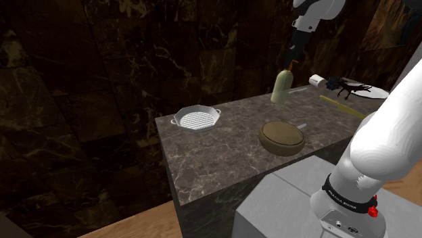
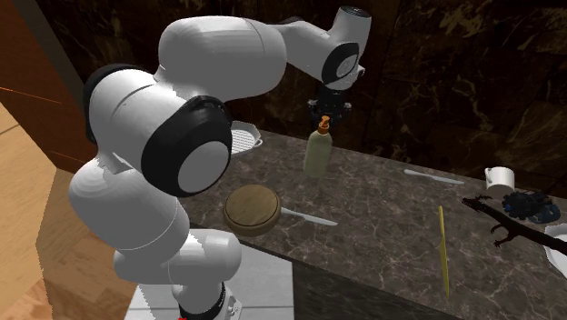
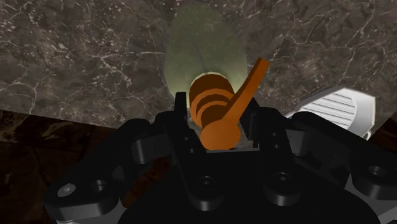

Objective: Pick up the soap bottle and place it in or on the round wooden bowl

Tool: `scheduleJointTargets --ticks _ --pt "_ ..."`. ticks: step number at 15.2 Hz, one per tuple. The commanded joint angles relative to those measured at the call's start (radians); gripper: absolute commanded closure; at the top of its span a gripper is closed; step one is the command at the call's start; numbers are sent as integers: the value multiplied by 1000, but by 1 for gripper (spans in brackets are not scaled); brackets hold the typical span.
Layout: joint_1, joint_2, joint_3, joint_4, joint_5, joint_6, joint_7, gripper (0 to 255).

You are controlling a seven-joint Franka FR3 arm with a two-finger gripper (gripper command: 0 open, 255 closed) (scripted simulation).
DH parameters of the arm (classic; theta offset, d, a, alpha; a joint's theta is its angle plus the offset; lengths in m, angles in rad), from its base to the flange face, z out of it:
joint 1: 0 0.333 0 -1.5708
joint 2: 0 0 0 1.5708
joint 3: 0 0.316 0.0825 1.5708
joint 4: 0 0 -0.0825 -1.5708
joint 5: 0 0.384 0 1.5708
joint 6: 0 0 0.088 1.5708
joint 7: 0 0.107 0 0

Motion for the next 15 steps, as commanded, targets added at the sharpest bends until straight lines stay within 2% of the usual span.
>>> scheduleJointTargets --ticks 1,10,15 --pt "0 -2 1 26 -2 -27 4 255" --pt "3 1 4 142 -2 -140 16 255" --pt "-2 -214 117 6 -119 -175 161 255"
